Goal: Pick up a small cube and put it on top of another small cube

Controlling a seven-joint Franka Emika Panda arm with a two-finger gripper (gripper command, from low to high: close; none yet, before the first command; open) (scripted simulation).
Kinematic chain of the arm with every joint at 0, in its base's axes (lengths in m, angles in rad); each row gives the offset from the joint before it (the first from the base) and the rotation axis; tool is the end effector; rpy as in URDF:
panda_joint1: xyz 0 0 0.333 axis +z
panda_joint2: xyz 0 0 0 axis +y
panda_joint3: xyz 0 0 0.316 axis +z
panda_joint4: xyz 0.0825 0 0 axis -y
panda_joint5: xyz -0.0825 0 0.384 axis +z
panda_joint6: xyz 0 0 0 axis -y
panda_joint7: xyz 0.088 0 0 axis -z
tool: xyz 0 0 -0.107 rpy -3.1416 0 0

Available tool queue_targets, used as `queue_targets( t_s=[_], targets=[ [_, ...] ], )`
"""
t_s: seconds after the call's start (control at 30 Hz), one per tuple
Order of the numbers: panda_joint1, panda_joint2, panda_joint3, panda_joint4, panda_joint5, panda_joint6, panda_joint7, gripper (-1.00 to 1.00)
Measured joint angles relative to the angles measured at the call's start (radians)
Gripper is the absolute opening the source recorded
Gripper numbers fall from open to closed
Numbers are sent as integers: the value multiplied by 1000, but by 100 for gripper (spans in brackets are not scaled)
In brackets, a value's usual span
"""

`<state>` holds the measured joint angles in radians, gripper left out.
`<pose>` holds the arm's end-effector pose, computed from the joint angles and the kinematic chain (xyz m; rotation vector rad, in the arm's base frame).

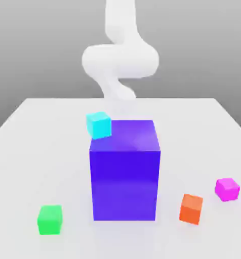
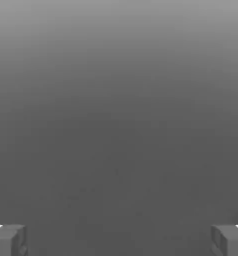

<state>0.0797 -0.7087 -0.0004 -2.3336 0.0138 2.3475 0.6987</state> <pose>0.3804 0.0304 0.6662 -2.5715 0.8313 -0.9379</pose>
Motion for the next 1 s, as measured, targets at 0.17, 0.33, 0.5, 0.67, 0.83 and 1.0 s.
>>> queue_targets(
  t_s=[0.17,0.33,0.5,0.67,0.83,1.0],
  targets=[
    [155,187,11,-69,32,98,-210,0],
    [288,368,44,-136,60,193,-411,0],
    [400,549,100,-203,64,288,-594,0],
    [520,730,163,-271,6,385,-734,0],
    [580,913,159,-302,-124,495,-761,0],
    [635,1056,94,-276,-186,607,-720,-100]
  ],
)
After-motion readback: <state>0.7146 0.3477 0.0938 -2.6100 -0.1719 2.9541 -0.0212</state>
